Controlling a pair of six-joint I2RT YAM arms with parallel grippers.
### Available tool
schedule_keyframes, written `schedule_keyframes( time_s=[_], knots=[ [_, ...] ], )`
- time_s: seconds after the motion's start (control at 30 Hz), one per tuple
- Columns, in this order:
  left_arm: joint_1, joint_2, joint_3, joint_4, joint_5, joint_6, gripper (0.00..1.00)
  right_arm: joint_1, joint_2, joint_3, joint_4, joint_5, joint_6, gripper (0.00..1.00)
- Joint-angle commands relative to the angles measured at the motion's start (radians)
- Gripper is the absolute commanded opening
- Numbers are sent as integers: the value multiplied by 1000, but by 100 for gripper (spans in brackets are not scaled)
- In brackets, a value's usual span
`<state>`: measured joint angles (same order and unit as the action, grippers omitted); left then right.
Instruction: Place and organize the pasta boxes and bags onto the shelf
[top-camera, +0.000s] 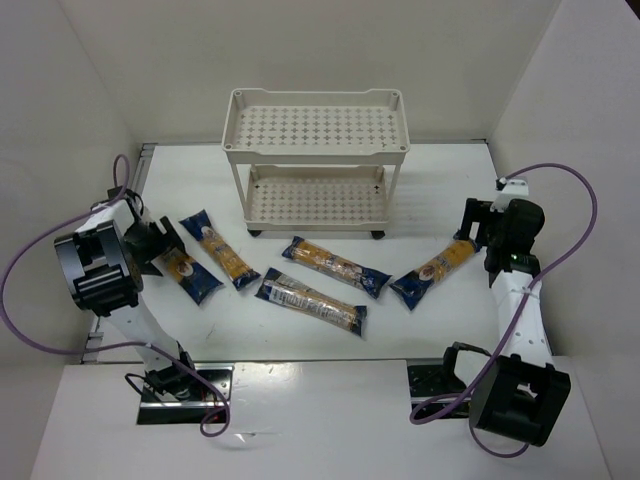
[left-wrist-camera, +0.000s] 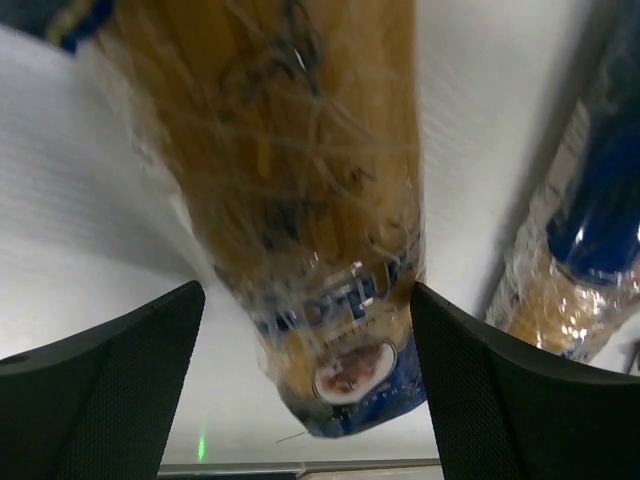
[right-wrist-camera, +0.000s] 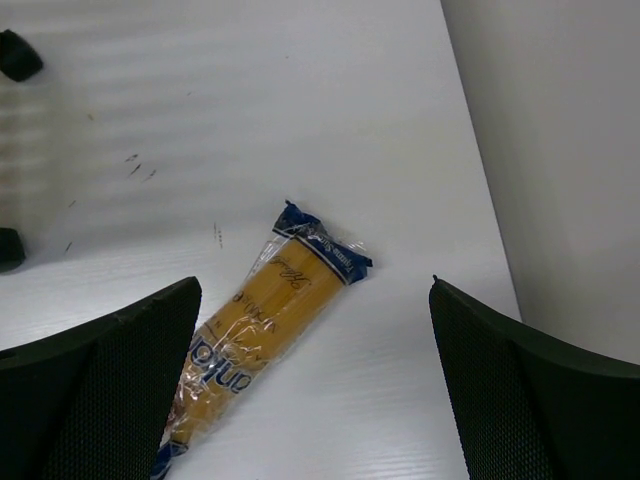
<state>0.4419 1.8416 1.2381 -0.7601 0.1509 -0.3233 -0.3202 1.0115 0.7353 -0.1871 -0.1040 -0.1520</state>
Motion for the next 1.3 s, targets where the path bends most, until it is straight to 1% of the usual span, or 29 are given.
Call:
schedule_keyframes(
  time_s=[0.0,0.07,0.13,0.27,0.33,0.4,0.43,0.47,0.5,0.53,0.67,0.7,0.73,0.8,0.83,0.9,0.93,0.97,1.03,1.13,1.2,1.23,1.27],
  knots=[
    [6,56,64,13,-37,-30,90,7,7,48,3,89,36,100],
    [6,99,104,13,-56,-30,89,7,7,59,-8,102,26,100],
    [6,119,104,13,-65,-30,89,7,19,85,-21,112,26,100],
    [-18,128,44,13,-2,-48,86,7,30,96,-22,142,2,100],
    [-46,119,8,13,7,-57,75,7,30,96,-22,153,-10,100],
    [-68,119,-14,13,7,-57,58,7,30,96,-22,153,-11,100],
    [-68,119,-25,13,7,-57,38,7,30,96,-22,153,-11,100],
    [-68,119,-37,13,-11,-57,26,7,21,96,-22,153,-11,100],
    [-68,119,-37,13,-22,-42,11,7,21,96,-22,153,-11,100],
    [-68,110,-37,13,-34,-31,0,7,12,96,-22,153,-11,100],
    [-68,38,35,2,-34,45,0,17,-13,96,-22,107,-11,100],
    [-68,13,79,11,-63,71,0,17,-13,96,-22,96,-1,100],
    [-68,-46,92,22,-86,123,0,17,-27,87,-22,84,-1,100],
    [-68,-109,92,83,-126,197,0,17,-37,59,-9,53,11,100],
    [-68,-164,92,108,-183,269,0,17,-48,59,1,41,11,100],
    [-91,-212,63,183,-247,346,0,17,-60,46,12,6,20,100],
    [-103,-264,43,211,-307,383,0,17,-60,36,24,-5,20,100],
    [-133,-293,23,250,-330,447,0,17,-60,36,25,-22,20,100],
    [-173,-370,-34,272,-358,496,0,17,-70,26,52,-34,20,100],
    [-252,-448,-54,320,-433,569,0,72,-70,26,61,-23,6,100],
    [-291,-473,-32,395,-558,636,0,98,-70,26,61,-14,6,100],
    [-333,-485,-17,431,-601,668,0,98,-70,26,61,-31,6,100],
    [-354,-486,35,506,-641,705,0,98,-70,26,70,-31,17,100]
  ],
)
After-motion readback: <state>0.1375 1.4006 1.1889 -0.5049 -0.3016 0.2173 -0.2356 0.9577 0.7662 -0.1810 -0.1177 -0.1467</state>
